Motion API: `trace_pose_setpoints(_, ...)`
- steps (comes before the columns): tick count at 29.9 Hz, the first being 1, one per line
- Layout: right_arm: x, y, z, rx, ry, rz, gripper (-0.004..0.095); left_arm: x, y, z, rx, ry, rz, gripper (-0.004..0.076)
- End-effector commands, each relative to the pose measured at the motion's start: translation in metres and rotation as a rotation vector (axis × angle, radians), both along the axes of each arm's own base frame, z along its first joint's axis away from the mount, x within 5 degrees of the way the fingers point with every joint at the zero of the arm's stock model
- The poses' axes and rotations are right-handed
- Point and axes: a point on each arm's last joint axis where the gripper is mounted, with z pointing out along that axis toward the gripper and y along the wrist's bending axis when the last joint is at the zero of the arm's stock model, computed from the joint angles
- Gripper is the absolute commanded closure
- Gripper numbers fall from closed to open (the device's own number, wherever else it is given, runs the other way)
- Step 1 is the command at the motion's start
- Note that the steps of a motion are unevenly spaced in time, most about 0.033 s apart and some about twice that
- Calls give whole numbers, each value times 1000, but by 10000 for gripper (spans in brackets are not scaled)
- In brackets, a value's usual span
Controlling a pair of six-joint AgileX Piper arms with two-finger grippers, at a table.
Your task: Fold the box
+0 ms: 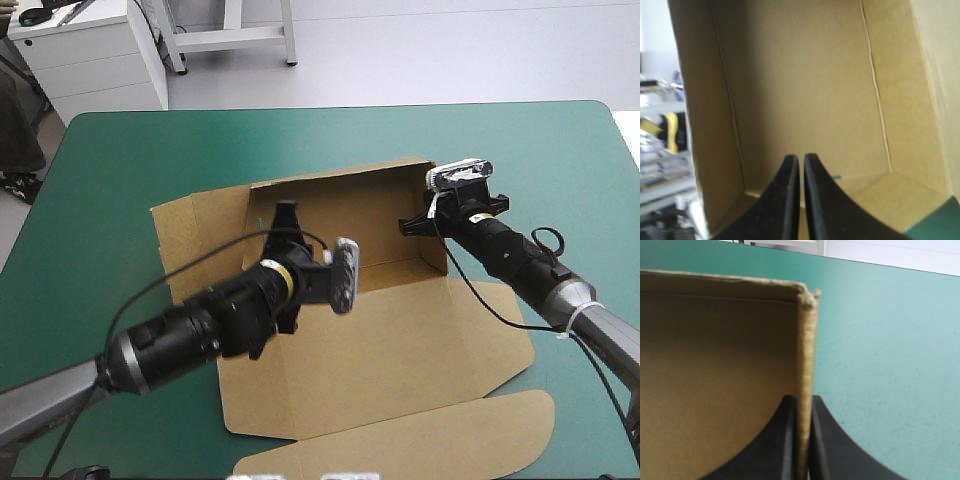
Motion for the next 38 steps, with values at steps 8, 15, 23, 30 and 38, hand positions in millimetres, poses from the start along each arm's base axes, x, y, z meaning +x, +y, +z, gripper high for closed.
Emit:
trace_pose_setpoints(8,0,-3,18,-7,-73,-7,913,67,123,113,-635,195,415,710)
trace_pose_setpoints(15,-1,-2,17,-4,-60,4,913,94,227,109,-1076,244,772,710)
trace_pose_setpoints(23,-2,-1,16,-3,-41,20,913,90,330,45,-1534,257,1240,710)
trace_pose_setpoints(30,-3,1,14,-1,-19,39,913,82,348,-22,-1675,299,1439,710)
trace_pose_setpoints(38,0,1,31,113,98,99,913,83,344,-31,-1708,313,1389,710)
